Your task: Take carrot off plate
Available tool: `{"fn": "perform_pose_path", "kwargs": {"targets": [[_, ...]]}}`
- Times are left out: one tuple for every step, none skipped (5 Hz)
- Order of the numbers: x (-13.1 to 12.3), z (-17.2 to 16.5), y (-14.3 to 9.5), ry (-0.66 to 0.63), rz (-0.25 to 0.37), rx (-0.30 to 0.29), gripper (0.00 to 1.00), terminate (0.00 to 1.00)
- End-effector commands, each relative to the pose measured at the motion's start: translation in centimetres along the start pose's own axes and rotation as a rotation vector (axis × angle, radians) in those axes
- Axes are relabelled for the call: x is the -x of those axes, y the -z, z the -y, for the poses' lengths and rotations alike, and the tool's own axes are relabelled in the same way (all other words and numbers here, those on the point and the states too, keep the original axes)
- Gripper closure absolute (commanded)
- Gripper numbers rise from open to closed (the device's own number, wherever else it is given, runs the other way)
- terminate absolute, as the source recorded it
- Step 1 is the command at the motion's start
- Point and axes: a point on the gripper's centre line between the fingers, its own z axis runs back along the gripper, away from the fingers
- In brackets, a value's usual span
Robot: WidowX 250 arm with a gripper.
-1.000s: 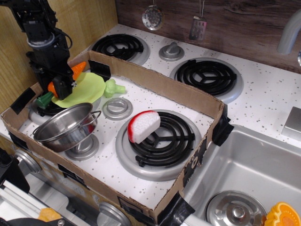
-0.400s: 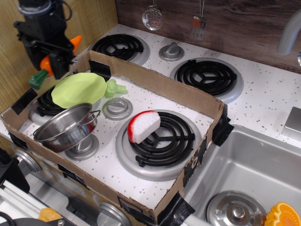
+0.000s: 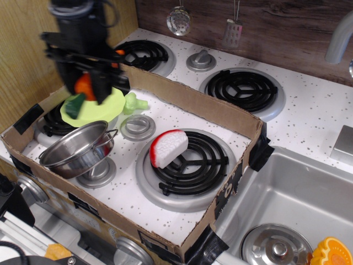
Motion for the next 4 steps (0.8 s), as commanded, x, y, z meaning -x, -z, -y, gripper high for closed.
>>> {"fn": "perform_pose_path", "kwargs": {"targets": [[0.6,5.8,-2.4,0.031,0.003,0.072,1.00,0.00],[0.9,7.9,-1.5,0.067,-0.018,0.079,1.00,0.00],[0.6,8.8,-0.2,0.150,-0.047,0.074,1.00,0.00],[0.3,8.9,2.6,0.210,-0.050,0.094,1.00,0.00]]}}
